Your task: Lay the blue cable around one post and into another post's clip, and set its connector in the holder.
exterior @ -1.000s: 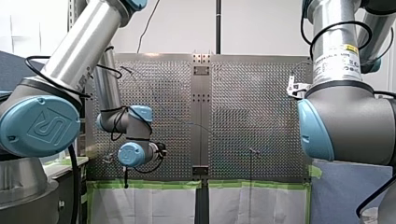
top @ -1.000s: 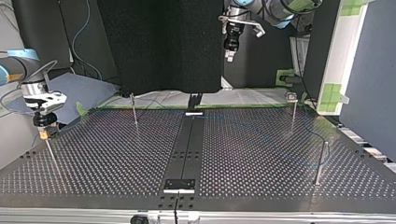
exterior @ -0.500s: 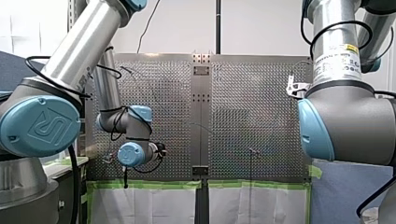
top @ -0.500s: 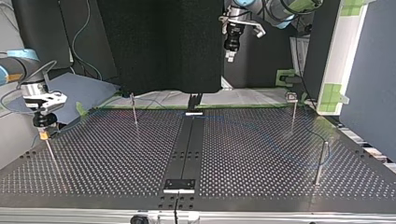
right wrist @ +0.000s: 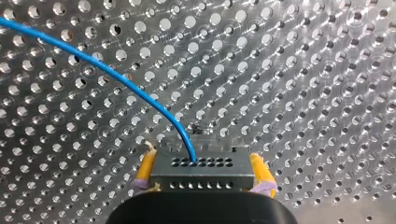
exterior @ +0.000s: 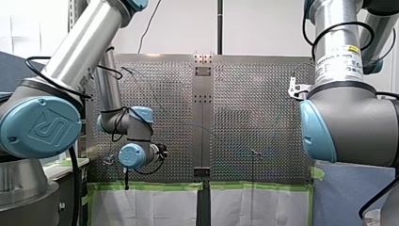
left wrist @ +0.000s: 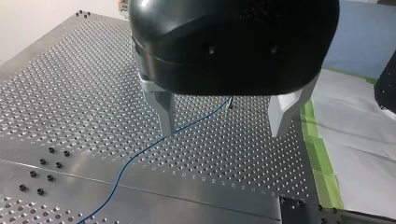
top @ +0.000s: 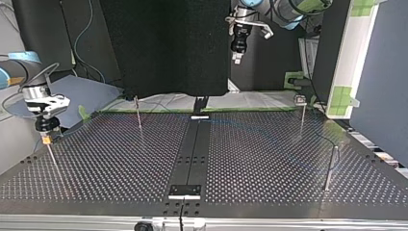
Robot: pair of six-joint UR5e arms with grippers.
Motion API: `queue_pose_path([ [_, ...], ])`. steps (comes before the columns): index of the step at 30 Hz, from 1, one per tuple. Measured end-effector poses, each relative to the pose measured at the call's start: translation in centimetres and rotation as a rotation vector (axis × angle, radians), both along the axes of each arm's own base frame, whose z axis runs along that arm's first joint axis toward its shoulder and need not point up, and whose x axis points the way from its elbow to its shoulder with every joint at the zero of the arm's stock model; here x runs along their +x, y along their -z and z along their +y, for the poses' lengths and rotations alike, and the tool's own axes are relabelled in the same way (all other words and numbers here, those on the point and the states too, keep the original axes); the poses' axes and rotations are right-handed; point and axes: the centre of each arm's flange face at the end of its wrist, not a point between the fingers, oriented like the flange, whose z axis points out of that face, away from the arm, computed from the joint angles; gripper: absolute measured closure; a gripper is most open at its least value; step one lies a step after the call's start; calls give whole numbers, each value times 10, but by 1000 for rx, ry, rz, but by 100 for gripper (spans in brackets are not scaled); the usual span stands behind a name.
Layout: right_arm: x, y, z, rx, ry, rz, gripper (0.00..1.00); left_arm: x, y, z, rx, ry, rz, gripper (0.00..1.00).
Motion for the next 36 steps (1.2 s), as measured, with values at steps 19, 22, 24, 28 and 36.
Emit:
queue_pose_path([
  [19, 0, 2, 0, 2, 0, -2, 100, 0, 0, 0, 0, 0, 0, 1],
  [22, 0, 2, 0, 2, 1, -1, 100, 0, 0, 0, 0, 0, 0, 1],
  [24, 0, 4, 0, 8, 3, -1, 87, 0, 0, 0, 0, 0, 0, 1],
  [28, -1, 4, -1, 5, 11, 1, 48, 0, 0, 0, 0, 0, 0, 1],
  [36, -2, 3, -1, 2, 18, 6, 26, 0, 0, 0, 1, 0, 0, 1],
])
